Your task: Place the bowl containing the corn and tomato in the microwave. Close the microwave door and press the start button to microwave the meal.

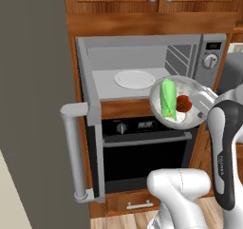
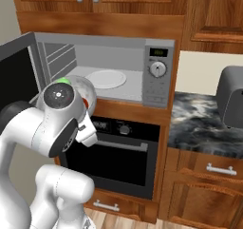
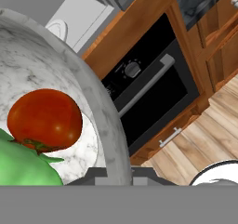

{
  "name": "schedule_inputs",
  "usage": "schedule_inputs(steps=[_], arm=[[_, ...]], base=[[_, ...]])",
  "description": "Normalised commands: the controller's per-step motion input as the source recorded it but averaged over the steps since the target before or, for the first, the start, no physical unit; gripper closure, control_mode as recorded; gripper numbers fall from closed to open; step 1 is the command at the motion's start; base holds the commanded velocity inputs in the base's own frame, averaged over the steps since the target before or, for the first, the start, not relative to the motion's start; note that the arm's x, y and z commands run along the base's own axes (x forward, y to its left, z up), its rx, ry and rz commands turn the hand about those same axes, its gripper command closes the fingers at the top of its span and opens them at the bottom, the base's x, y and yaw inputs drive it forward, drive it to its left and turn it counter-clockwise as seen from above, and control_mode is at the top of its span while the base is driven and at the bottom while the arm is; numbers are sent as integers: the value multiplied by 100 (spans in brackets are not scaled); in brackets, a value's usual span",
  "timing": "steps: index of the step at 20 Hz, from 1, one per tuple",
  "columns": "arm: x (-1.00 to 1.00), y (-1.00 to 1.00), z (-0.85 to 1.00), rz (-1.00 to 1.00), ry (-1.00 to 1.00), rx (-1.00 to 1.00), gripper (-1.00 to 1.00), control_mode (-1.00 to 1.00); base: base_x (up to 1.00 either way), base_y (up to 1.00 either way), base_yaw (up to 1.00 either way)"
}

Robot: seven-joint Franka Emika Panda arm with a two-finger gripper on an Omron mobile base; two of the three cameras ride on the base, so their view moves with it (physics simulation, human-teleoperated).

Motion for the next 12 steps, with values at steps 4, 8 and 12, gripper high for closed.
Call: schedule_inputs(steps=[4,8,12], arm=[[0,0,0,0,0,0,100,100],[0,0,0,0,0,0,100,100],[0,0,0,0,0,0,100,100]], base=[[39,5,0],[19,0,4],[1,-1,10]])
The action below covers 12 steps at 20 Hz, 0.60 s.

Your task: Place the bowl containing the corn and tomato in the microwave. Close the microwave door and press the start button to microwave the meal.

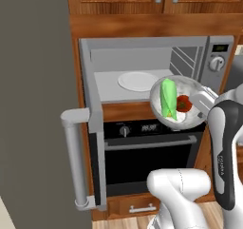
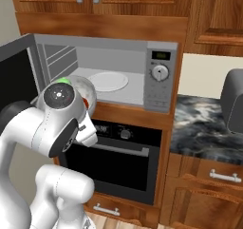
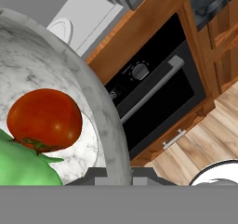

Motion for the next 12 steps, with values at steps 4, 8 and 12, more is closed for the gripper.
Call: schedule_inputs(steps=[4,8,12], arm=[[0,0,0,0,0,0,100,100],[0,0,0,0,0,0,100,100],[0,0,0,0,0,0,100,100]], base=[[0,-17,12],[0,-27,13],[0,-44,13]])
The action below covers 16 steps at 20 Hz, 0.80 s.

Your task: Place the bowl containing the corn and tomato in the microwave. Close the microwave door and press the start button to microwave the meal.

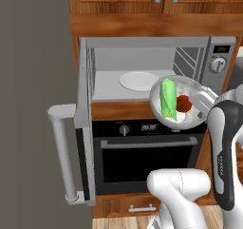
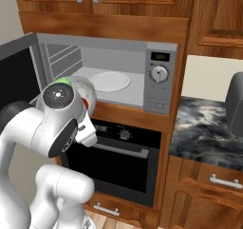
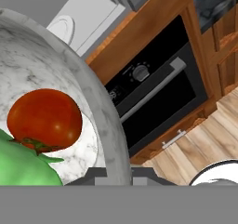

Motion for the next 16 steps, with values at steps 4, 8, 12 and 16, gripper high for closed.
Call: schedule_inputs(steps=[4,8,12,16], arm=[[0,0,0,0,0,0,100,100],[0,2,-3,1,0,0,100,-100],[0,13,-1,-1,0,0,100,-100],[0,6,-13,0,-2,0,100,-100]], base=[[0,-27,12],[0,0,1],[0,0,0],[0,0,0]])
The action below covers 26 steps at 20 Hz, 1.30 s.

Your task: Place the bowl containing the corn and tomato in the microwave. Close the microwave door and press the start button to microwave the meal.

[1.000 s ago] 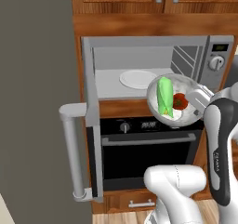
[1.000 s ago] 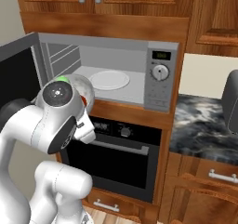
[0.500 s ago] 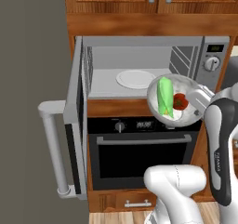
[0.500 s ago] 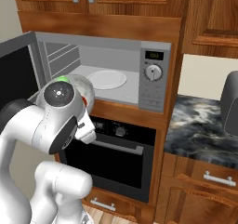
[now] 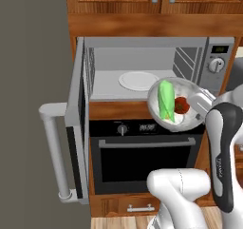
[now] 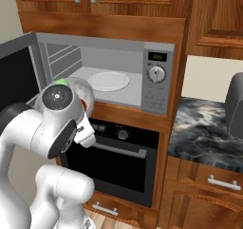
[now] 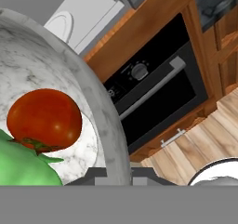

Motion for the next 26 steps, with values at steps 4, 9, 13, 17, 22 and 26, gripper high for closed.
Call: schedule_inputs(steps=[4,9,13,17,22,26], arm=[[6,13,-14,0,0,0,100,-100],[24,23,-7,0,0,0,100,-100],[32,14,5,-6,0,0,100,-100],[31,23,12,-13,0,0,100,-100],[35,11,3,-9,0,0,100,-100],[40,0,1,-5,0,0,100,-100]], base=[[0,0,0],[0,0,0],[0,0,0],[0,0,0],[0,0,0],[0,0,0]])
